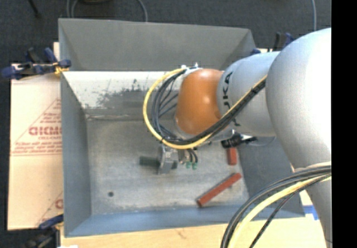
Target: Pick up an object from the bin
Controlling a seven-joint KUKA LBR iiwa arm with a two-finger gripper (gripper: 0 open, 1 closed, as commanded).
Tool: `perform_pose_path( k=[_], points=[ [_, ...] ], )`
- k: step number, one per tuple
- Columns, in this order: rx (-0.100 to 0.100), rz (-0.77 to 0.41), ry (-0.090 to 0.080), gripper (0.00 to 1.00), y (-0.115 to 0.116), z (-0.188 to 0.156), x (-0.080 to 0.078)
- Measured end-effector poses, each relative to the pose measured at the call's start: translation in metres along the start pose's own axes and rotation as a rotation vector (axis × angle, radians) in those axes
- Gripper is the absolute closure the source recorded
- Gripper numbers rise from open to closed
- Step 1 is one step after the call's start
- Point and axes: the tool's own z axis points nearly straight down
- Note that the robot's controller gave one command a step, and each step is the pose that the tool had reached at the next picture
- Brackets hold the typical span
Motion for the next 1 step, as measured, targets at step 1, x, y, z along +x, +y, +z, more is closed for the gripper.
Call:
perform_pose_path(
  k=[1],
  points=[
    [0.001, 0.007, -0.007, 1.00, -0.0076, -0.1567, 0.0041]
  ],
)
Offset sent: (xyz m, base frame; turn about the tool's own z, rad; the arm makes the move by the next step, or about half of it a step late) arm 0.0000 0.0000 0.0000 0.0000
